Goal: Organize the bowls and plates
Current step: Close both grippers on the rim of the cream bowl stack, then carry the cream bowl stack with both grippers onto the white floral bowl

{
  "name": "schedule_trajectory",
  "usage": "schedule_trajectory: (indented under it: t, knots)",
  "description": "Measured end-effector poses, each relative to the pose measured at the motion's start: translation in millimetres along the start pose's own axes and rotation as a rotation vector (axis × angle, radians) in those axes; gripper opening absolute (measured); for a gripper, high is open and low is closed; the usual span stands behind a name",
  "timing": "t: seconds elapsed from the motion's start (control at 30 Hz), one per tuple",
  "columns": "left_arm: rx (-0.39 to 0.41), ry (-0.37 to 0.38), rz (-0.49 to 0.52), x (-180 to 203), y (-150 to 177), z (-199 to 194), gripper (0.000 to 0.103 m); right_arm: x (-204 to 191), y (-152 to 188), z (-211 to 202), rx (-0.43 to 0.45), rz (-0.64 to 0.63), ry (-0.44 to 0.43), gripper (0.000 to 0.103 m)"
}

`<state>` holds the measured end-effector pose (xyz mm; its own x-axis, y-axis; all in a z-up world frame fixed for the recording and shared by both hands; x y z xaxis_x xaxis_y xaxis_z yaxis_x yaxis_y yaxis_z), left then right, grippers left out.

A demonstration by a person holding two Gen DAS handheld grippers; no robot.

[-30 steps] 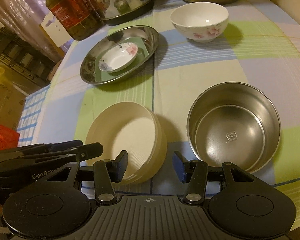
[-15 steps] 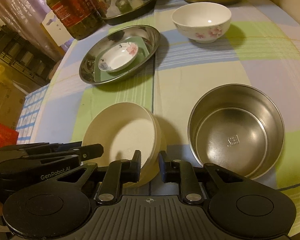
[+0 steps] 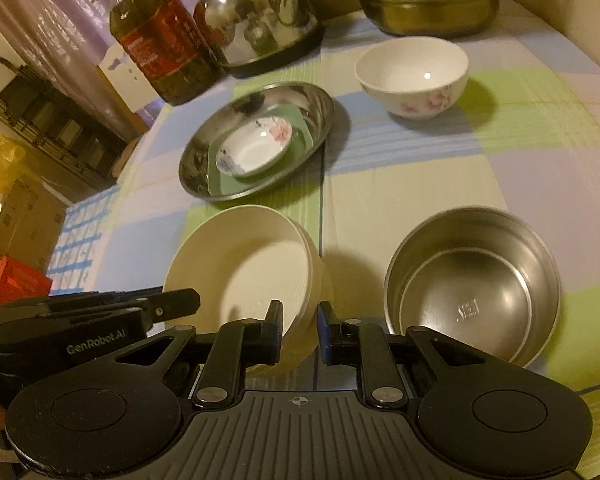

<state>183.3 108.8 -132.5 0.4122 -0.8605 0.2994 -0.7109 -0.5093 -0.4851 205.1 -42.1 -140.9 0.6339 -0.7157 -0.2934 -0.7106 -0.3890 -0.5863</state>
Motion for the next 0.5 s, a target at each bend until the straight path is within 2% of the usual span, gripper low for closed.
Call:
schedule_trajectory:
  t: [0.5]
  knots:
    - [0.037, 0.06, 0.082, 48.8, -40.0, 12.2, 0.016, 39.7, -35.9, -19.4, 0.086, 0.066, 0.041, 0.018]
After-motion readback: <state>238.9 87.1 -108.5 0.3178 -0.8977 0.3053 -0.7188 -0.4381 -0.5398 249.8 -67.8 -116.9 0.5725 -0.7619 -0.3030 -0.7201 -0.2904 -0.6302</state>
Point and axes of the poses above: each gripper's, at about its wrist camera, not at the fingertips, and z roughly the way its jaws point, x to its right, y to its underside, the point moved 6 cm from there along z, roughly the way its jaws point, and after that the axes turned 14 degrees about -z, right-handed, at the moved point
